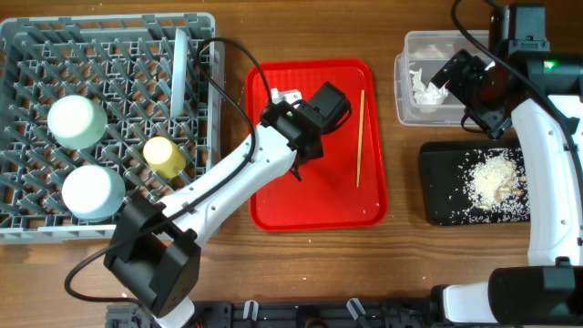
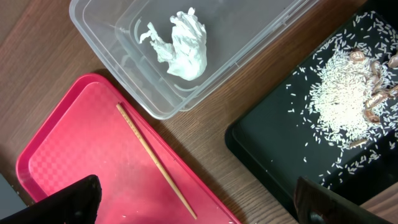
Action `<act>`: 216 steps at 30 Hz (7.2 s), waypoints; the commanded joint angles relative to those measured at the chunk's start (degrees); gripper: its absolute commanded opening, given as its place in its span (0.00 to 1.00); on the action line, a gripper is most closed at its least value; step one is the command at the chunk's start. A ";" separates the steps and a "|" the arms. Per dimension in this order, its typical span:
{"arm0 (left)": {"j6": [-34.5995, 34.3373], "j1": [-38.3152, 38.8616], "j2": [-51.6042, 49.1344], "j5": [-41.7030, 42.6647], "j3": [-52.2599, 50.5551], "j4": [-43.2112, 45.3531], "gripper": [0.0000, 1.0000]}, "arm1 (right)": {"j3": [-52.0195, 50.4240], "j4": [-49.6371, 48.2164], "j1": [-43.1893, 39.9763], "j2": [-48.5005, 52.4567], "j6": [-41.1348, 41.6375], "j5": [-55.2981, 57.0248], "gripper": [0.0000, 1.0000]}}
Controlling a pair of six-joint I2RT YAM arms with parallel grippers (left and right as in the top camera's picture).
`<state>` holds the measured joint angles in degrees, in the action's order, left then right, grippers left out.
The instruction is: Sort waste into correct bins and load items into the dishwasher rack
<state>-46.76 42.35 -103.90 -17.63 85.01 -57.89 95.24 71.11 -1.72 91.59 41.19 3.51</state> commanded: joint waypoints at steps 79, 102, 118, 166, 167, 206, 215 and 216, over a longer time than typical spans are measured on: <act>16.28 11.37 -16.74 -1.05 0.15 32.17 0.75 | 1.11 0.00 -0.13 -1.31 0.85 1.16 1.00; 16.28 13.64 -25.22 -6.51 0.15 32.85 0.04 | 1.14 -0.09 -0.13 -1.29 0.83 1.18 1.00; 16.26 6.88 -3.52 -6.91 0.17 8.72 0.04 | 1.14 -0.15 -0.13 -1.16 0.85 1.16 1.00; 29.62 -30.27 8.46 -0.04 -0.04 1.77 0.04 | 1.11 -0.17 -0.13 -1.16 0.83 1.16 1.00; 29.62 -30.25 8.55 1.07 -0.04 0.90 0.04 | 1.11 -0.17 -0.13 -1.16 0.83 1.16 1.00; 13.46 -24.46 67.80 21.66 -6.45 -26.56 1.00 | 1.14 -0.17 -0.13 -1.16 0.83 1.16 1.00; 27.36 -35.08 87.17 22.53 -38.66 -3.54 1.00 | 1.14 -0.17 -0.13 -1.16 0.85 1.16 1.00; 27.52 -35.95 90.51 22.75 -43.47 1.44 1.00 | 1.11 -0.17 -0.13 -1.16 0.83 1.16 1.00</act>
<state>-23.99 8.99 -21.30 4.45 52.56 -65.06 95.31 71.07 -1.72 91.55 41.19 3.51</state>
